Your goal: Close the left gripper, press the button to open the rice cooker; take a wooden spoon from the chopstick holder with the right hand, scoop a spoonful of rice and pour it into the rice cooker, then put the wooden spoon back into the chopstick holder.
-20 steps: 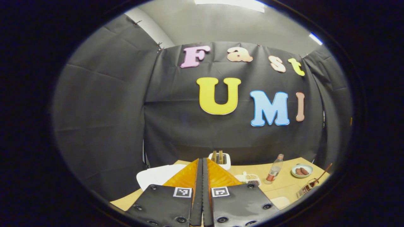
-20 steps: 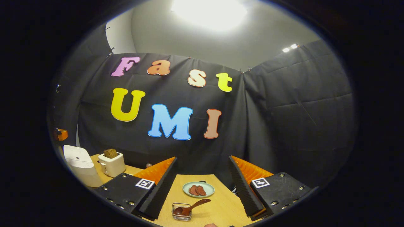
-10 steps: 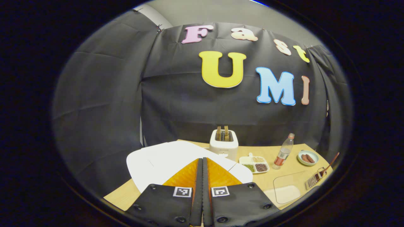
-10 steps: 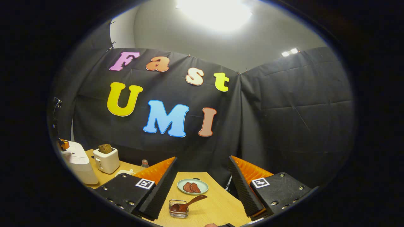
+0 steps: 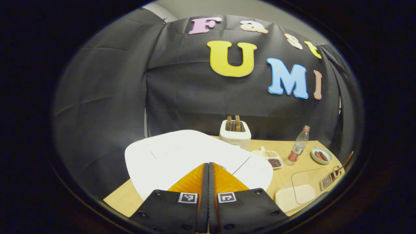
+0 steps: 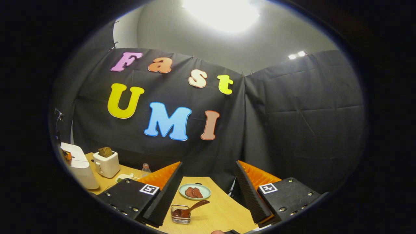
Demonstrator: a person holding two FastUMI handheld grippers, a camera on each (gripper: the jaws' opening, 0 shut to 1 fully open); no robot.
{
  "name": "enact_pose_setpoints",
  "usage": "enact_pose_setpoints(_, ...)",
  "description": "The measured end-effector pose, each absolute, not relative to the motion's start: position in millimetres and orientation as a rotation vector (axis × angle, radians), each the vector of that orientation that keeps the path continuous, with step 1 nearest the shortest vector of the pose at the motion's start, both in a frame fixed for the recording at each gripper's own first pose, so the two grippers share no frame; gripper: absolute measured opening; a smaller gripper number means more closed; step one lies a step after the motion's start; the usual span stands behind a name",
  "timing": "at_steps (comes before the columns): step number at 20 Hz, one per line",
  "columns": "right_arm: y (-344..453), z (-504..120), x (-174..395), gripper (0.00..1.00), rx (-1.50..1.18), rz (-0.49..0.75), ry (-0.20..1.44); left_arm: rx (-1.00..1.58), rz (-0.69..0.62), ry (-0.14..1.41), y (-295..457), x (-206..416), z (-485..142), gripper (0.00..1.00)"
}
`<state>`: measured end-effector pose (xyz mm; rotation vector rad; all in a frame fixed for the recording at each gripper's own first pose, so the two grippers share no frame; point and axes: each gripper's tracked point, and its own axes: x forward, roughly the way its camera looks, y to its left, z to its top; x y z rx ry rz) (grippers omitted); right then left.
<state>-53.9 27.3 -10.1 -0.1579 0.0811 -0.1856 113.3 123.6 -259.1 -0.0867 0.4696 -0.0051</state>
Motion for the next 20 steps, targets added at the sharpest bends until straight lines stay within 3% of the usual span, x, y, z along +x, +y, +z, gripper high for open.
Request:
enact_pose_setpoints(7, 21.3, -11.8, -50.2, 0.96, -0.142, -0.167, 0.075, -0.052, 0.043, 0.363, 139.2, 120.8, -209.3, 0.09)
enact_pose_setpoints(16, 10.5, -22.6, -27.9, 0.96, -0.074, -0.106, 0.076, -0.013, 0.124, 0.095, 147.1, 97.5, -78.7, 0.09)
enact_pose_setpoints(17, 11.9, -24.5, -24.6, 0.96, -0.062, -0.091, 0.076, -0.022, 0.120, 0.073, 140.1, 91.7, -69.1, 0.16)
enact_pose_setpoints(20, 11.9, -37.5, -16.5, 0.96, -0.032, -0.057, 0.090, -0.025, 0.111, 0.029, 123.8, 71.3, -53.5, 0.78)
